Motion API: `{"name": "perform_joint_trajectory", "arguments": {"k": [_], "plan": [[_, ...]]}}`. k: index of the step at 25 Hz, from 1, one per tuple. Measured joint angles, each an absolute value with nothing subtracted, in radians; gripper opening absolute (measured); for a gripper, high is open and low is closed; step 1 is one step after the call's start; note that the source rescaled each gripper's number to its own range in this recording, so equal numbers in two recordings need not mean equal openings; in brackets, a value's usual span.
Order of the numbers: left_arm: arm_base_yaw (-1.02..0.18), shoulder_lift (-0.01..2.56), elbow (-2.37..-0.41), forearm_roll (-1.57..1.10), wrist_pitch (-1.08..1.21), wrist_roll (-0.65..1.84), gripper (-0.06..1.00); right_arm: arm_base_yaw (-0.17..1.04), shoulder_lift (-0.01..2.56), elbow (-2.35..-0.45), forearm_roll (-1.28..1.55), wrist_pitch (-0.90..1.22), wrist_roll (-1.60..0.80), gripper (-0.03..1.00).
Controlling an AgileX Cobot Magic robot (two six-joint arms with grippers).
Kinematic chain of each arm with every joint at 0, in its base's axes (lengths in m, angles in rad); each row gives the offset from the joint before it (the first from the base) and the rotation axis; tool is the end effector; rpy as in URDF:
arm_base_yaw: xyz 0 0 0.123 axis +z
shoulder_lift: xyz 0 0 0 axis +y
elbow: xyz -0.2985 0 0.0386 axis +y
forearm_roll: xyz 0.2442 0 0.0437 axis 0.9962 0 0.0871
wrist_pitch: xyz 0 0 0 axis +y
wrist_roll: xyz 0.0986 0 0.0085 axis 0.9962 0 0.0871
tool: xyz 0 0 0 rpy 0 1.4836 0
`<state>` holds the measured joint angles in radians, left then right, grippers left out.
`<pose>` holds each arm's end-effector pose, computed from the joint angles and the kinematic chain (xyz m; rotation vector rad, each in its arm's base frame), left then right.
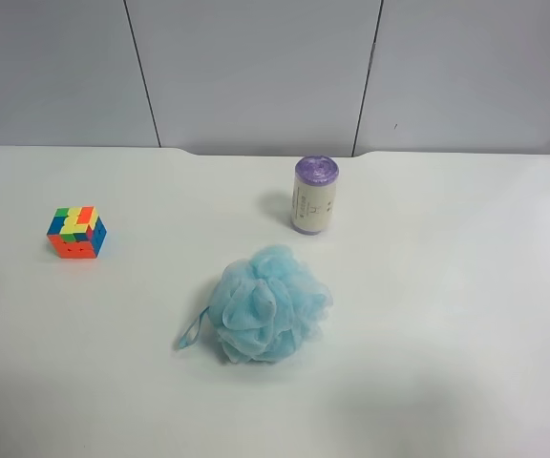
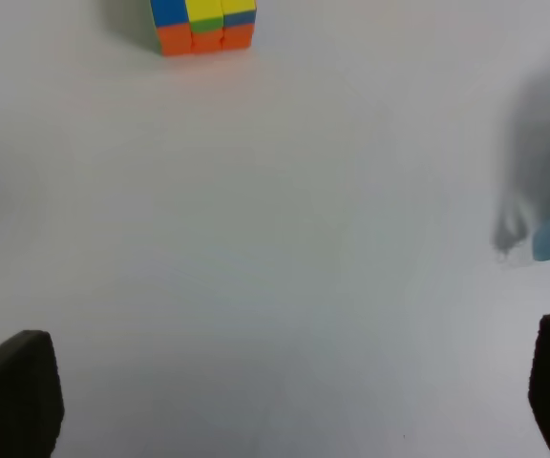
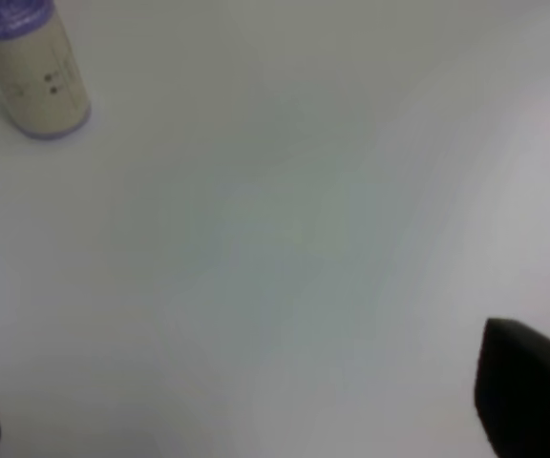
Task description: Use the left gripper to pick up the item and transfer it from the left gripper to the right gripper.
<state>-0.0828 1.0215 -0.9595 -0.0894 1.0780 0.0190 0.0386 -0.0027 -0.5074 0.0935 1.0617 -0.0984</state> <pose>0.1712 -0.0220 0.3405 0.1054 2.6214 -0.1402 -0.0189 0.0073 0.2740 -0.1440 2.0274 0.0741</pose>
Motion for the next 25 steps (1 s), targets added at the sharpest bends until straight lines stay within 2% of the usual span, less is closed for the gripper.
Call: {"name": "perform_joint_trajectory", "arguments": {"k": [12, 25], "plan": [[-0.083, 1.487, -1.201, -0.064, 1.074, -0.021, 1.0, 0.039, -0.003, -0.507, 0.094, 1.062, -0.098, 1.0], [-0.083, 1.719, -1.284, -0.045, 0.949, -0.035, 1.0, 0.039, -0.003, -0.507, 0.094, 1.062, -0.098, 1.0]]}}
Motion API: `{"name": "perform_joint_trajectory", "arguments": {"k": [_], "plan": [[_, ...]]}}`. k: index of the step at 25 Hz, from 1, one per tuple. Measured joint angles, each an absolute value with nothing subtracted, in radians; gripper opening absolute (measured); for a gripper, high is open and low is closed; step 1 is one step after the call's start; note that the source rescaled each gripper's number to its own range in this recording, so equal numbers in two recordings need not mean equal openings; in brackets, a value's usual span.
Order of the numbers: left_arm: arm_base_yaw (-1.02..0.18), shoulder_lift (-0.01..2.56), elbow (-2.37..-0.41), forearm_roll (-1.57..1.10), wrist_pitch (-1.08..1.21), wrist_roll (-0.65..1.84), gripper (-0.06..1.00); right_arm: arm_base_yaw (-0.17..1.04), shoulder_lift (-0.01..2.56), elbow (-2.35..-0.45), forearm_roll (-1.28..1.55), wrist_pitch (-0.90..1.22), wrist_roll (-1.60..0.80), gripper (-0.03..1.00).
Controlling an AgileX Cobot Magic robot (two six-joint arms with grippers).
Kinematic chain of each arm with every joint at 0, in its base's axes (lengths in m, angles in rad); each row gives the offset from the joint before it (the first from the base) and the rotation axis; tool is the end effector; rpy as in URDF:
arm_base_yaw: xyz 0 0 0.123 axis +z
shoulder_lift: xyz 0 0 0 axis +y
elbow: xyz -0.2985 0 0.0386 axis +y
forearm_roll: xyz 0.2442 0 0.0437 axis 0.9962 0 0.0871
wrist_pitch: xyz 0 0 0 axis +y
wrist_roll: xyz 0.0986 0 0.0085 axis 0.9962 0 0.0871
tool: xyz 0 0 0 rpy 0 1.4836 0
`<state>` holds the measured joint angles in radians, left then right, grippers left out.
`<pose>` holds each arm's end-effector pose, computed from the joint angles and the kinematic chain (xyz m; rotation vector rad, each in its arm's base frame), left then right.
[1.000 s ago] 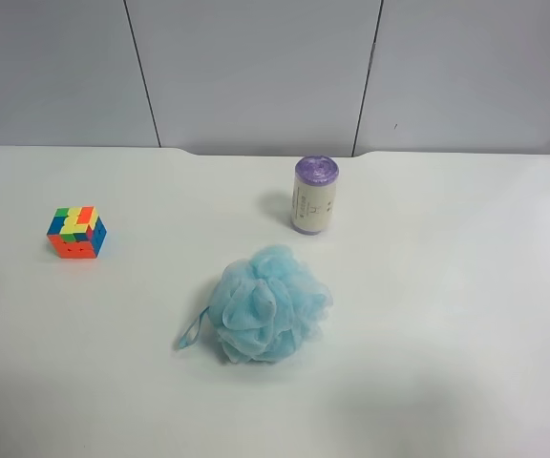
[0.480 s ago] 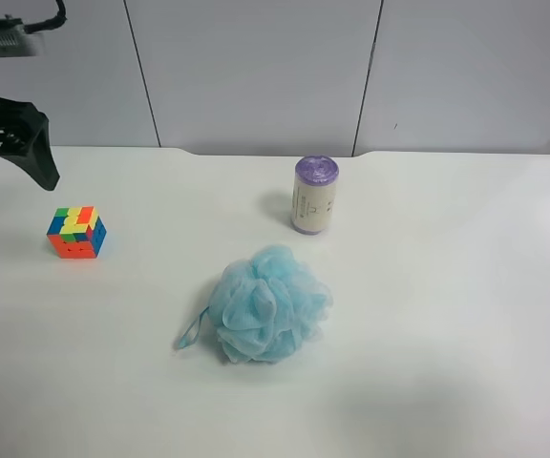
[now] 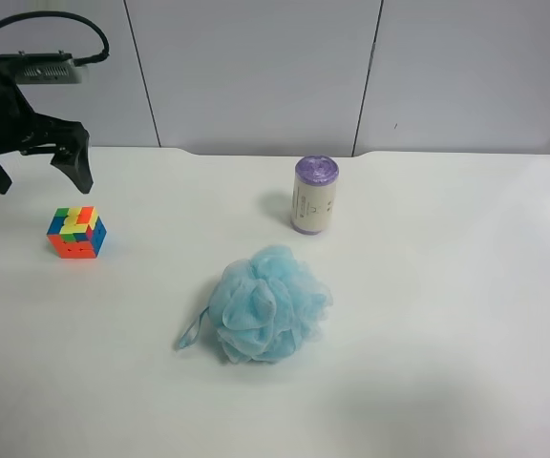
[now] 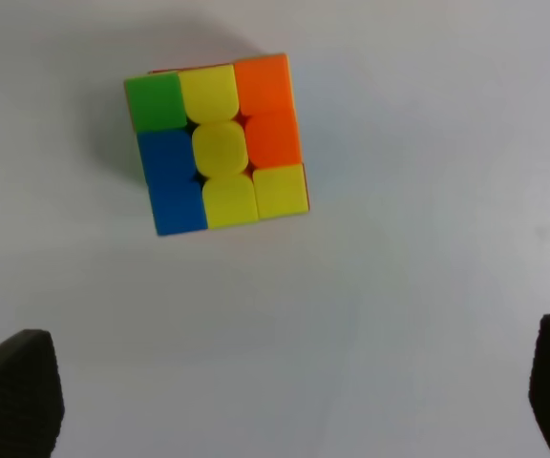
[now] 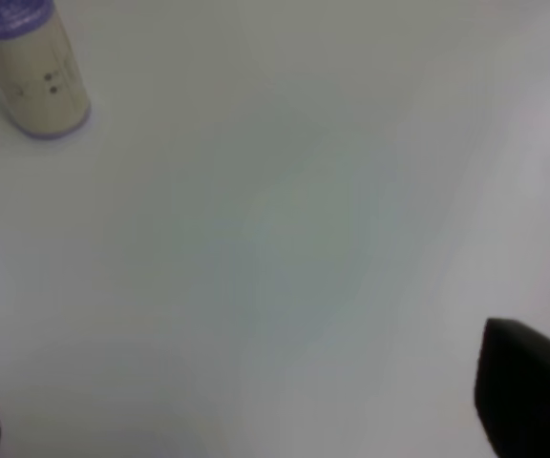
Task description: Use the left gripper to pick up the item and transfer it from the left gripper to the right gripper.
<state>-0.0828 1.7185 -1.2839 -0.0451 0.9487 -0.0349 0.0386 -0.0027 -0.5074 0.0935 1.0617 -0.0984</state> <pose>0.3473 -0.0325 0.2542 0.0383 2.8684 -0.0810 -0.0189 0.0073 0.2740 -0.1440 2.0274 0.0741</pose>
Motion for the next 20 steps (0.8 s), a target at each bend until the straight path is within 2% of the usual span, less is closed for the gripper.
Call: {"name": "perform_joint_trajectory", "arguments": {"k": [20], "plan": [[-0.062, 1.894, -1.285, 0.0, 0.814, -0.073, 1.0, 0.039, -0.003, -0.507, 0.094, 1.062, -0.098, 1.0]]}}
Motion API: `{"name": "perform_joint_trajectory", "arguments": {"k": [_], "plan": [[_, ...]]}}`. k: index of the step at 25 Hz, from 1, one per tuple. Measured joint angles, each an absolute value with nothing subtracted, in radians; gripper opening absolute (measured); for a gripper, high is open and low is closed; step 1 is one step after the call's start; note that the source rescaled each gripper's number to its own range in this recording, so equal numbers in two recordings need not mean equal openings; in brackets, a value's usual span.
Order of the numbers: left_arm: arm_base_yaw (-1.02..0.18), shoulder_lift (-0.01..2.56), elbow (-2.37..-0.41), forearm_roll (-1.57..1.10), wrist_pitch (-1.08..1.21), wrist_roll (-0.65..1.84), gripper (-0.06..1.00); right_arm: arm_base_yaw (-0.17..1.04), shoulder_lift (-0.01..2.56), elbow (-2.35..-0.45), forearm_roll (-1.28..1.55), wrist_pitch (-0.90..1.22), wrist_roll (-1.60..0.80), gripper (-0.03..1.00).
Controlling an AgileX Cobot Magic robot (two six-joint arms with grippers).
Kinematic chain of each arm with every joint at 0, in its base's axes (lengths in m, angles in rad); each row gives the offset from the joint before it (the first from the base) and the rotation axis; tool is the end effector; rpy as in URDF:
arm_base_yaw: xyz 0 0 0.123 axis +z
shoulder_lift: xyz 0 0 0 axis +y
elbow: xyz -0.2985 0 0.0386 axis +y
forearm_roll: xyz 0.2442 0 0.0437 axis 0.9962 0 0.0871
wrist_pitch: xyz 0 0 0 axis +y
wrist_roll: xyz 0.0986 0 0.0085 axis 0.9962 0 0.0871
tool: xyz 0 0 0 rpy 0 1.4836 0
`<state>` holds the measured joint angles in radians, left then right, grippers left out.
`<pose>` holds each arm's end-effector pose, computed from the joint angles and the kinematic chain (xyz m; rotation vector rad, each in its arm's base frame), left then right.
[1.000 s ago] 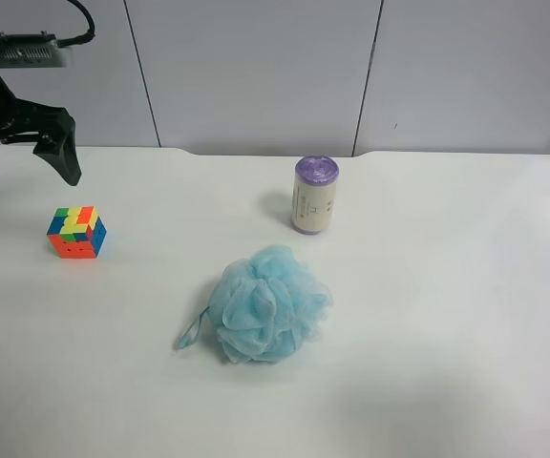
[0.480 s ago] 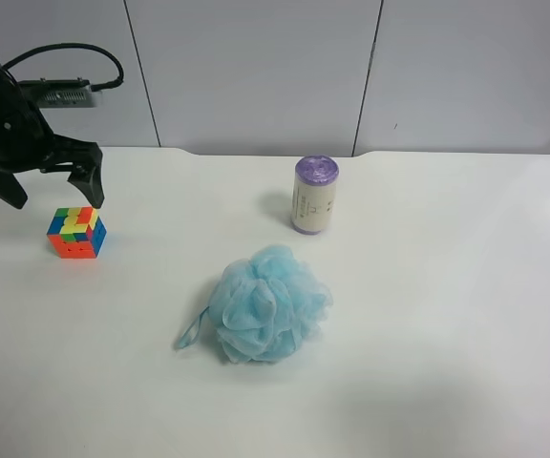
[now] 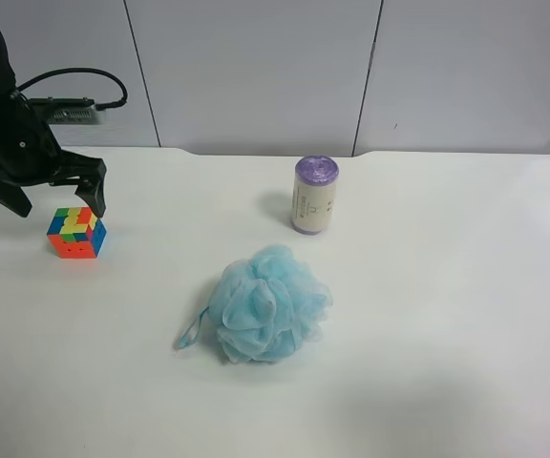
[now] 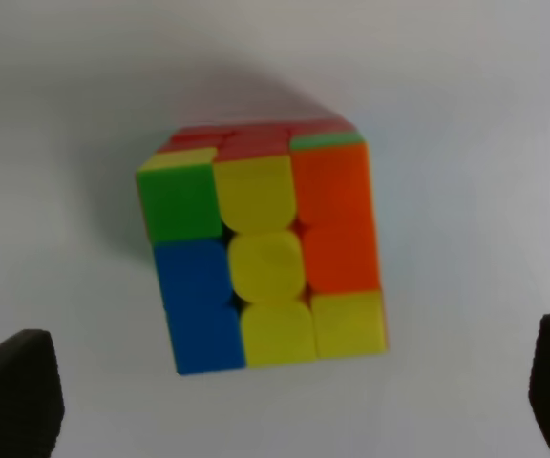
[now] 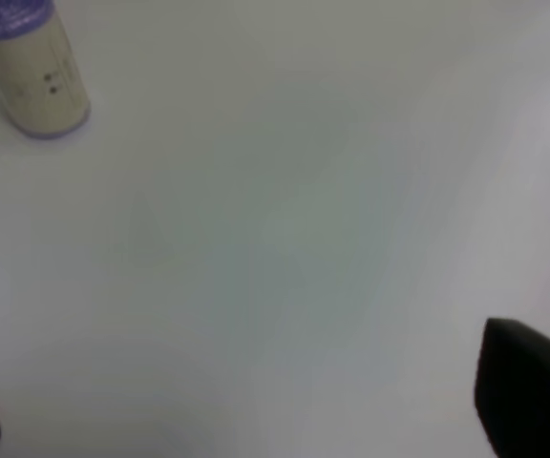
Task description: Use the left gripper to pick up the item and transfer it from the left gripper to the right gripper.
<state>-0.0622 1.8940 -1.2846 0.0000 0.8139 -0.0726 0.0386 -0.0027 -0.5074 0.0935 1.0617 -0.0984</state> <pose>0.3788 -0.0236 0.1936 -0.0151 2.9073 -0.0231 -0.0189 0.0073 0.2740 -0.1440 2.0274 0.0741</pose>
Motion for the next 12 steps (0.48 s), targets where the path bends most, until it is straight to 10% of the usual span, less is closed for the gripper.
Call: {"name": "perform_joint_trajectory", "arguments": {"k": [12], "plan": [[-0.045, 1.986, -1.285, 0.0, 0.738, -0.099, 1.0, 0.039, -0.003, -0.507, 0.094, 1.062, -0.098, 1.0]]}}
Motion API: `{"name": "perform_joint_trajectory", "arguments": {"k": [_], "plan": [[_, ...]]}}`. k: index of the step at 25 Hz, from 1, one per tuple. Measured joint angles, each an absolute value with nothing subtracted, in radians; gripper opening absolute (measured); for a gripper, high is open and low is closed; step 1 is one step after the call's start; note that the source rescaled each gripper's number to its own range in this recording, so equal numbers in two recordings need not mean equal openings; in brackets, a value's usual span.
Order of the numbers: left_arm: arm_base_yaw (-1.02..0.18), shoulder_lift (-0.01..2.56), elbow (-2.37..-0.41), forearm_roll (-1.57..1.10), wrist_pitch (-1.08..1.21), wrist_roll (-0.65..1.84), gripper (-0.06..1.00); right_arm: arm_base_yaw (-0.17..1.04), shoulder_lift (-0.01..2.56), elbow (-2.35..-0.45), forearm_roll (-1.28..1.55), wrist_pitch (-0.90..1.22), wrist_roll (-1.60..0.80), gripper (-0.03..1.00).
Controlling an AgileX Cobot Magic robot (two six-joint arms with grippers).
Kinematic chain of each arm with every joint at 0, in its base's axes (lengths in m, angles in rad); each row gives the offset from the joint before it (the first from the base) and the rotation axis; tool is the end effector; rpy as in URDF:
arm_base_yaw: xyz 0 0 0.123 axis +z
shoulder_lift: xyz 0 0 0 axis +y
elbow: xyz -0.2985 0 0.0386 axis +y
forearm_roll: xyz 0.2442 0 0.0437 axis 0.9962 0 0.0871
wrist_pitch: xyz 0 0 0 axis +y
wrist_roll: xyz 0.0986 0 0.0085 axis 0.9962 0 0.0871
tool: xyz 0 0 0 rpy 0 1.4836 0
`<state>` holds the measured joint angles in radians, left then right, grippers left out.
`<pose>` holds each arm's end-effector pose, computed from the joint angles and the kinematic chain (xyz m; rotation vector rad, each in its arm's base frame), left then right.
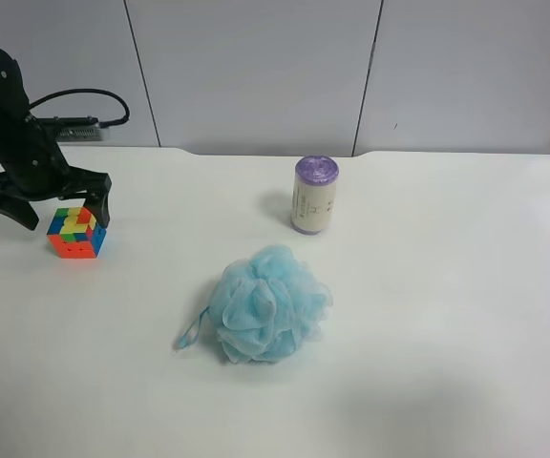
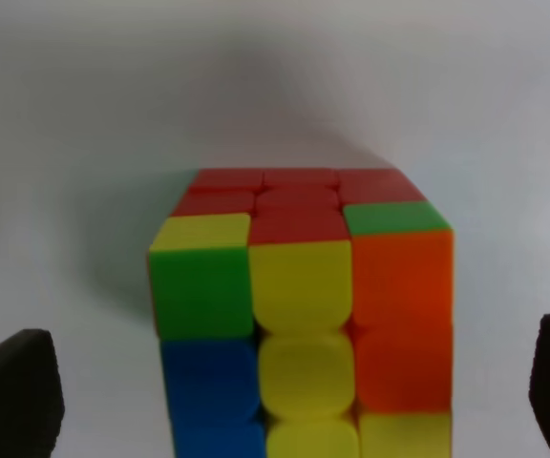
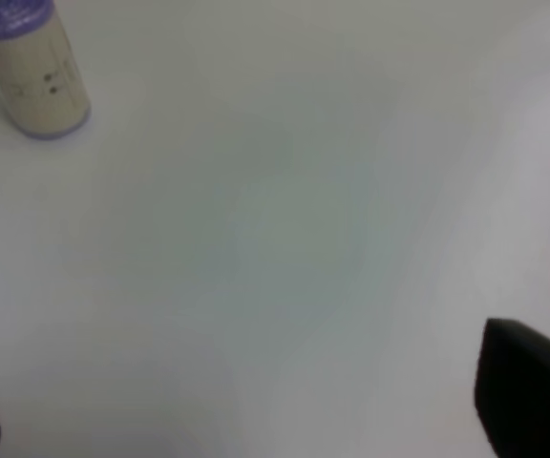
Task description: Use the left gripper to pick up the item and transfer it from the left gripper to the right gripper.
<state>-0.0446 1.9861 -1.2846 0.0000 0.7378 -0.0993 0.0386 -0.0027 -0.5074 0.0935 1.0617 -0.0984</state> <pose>0.3915 -0.0175 0.1597 -0.0799 2.9223 -0.0231 -0.0189 0.0073 0.2740 -0.1440 2.0274 0.0741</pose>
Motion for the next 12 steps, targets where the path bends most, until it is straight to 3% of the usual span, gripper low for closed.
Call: {"name": "perform_joint_trajectory", "arguments": {"k": [12], "plan": [[-0.045, 2.037, -1.285, 0.0, 0.695, -0.102, 1.0, 0.039, -0.003, -0.507, 0.094, 1.062, -0.098, 1.0]]}}
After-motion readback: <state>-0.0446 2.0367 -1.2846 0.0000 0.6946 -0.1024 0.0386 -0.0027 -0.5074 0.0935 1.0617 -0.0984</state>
